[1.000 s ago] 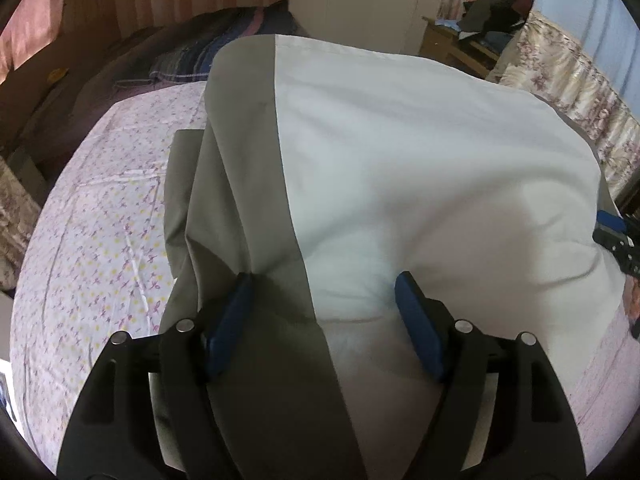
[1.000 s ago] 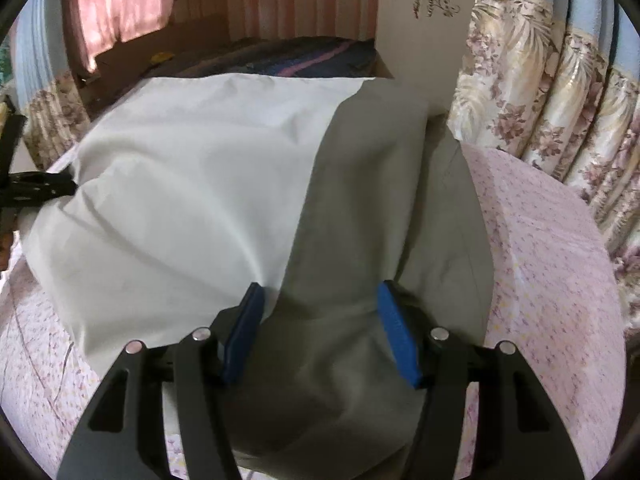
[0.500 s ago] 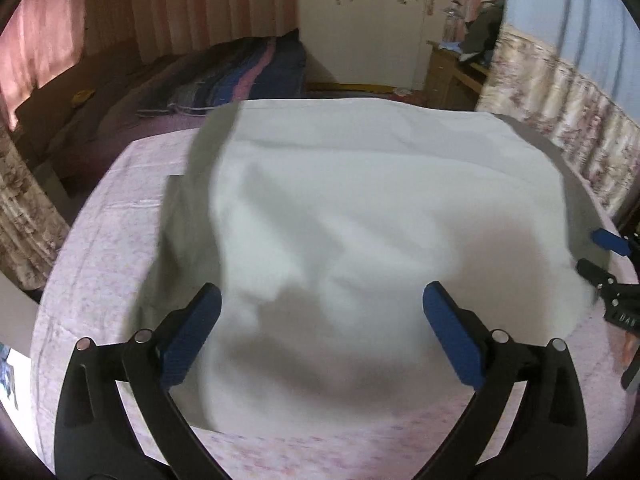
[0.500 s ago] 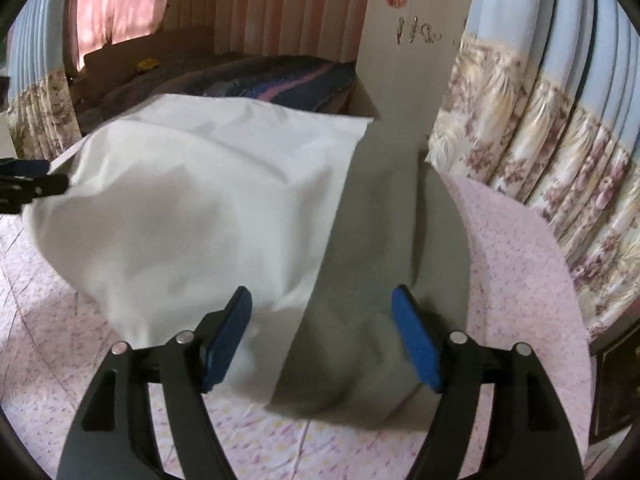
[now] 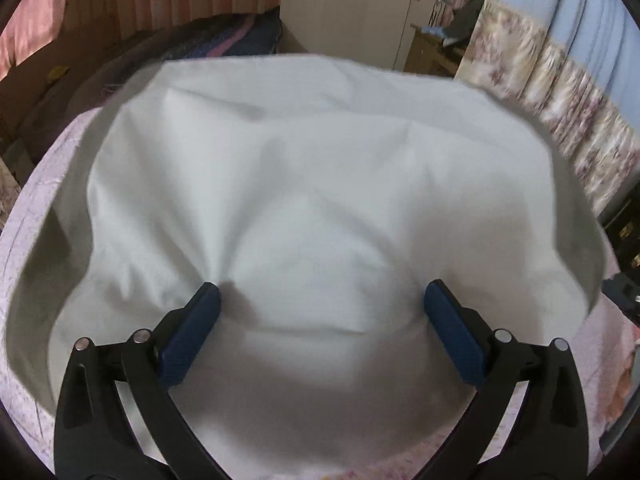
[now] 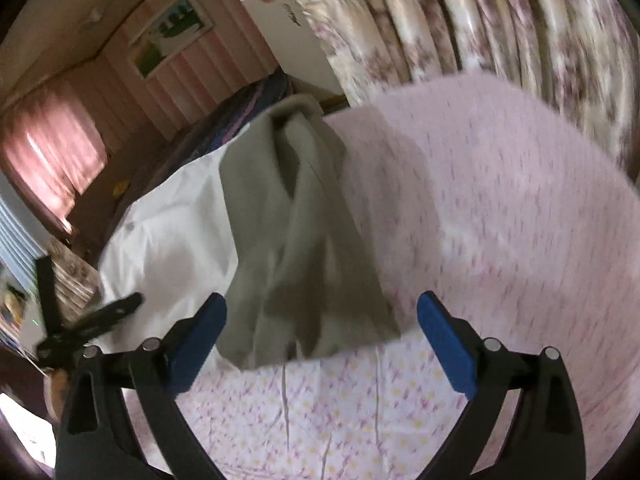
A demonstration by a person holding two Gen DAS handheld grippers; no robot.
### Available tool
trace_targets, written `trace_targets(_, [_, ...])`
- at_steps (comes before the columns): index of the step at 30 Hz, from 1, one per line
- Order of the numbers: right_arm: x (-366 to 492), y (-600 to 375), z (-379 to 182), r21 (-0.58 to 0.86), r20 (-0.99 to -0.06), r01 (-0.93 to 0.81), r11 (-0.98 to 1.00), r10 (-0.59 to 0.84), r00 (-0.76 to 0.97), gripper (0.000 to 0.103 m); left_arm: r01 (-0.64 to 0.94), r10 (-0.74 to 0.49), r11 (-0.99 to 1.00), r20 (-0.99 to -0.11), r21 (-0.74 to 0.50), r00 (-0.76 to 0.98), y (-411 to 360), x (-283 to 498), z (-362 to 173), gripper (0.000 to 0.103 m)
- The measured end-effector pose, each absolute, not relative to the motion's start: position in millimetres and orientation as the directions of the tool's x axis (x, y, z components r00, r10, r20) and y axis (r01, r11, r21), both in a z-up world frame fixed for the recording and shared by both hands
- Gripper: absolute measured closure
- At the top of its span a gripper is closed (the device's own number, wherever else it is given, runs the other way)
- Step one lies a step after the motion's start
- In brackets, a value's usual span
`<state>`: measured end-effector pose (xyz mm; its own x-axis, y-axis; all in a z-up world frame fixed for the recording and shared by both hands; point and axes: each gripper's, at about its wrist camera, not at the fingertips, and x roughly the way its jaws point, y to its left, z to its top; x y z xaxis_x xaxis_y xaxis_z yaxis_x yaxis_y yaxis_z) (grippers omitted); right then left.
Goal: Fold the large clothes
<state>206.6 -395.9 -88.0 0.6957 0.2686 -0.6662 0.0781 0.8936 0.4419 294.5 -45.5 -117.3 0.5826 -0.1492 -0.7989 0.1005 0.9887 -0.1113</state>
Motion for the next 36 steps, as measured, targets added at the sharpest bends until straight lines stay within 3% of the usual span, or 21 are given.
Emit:
trace_targets(7, [199, -373, -114, 0.517, -0.662, 0.066, 0.854, 0.349, 0.663, 0.007, 0.1, -0.147, 0.989, -0.807, -0.109, 0.571, -47, 300, -125, 0.003])
trace_targets(15, [235, -341, -118, 0.496, -0.643, 0.055, 0.867, 0.324, 0.694, 0.009, 0.105, -0.154, 0.988, -0.81, -0.115, 0.566, -46, 300, -127, 0.003])
trace_targets(19, [255, -333, -119, 0.483, -0.641, 0.071, 0.873, 0.298, 0.707, 0.027, 0.105, -0.153, 0.988, -0.81, -0.113, 0.566, -44, 298, -127, 0.003])
trace_targets(21, [261, -332, -120, 0.476, -0.641, 0.078, 0.876, 0.285, 0.712, 0.032, 0.105, -0.149, 0.989, -0.81, -0.108, 0.567, -44, 298, -127, 0.003])
trace_targets(25, [262, -330, -108, 0.479, -0.609, 0.052, 0.876, 0.289, 0.739, 0.073, 0.102, -0.142, 0.989, -0.811, -0.102, 0.568, -47, 299, -128, 0.003])
trace_targets(28, [256, -311, -80, 0.381, -0.576, -0.01, 0.925, 0.245, 0.78, 0.082, 0.102, -0.138, 0.99, -0.813, -0.097, 0.565, -47, 300, -129, 0.003])
trace_targets(36, [259, -229, -6, 0.155, -0.524, -0.198, 0.968, 0.251, 0.814, 0.087, 0.133, -0.165, 0.985, -0.805, -0.107, 0.57, -43, 301, -125, 0.003])
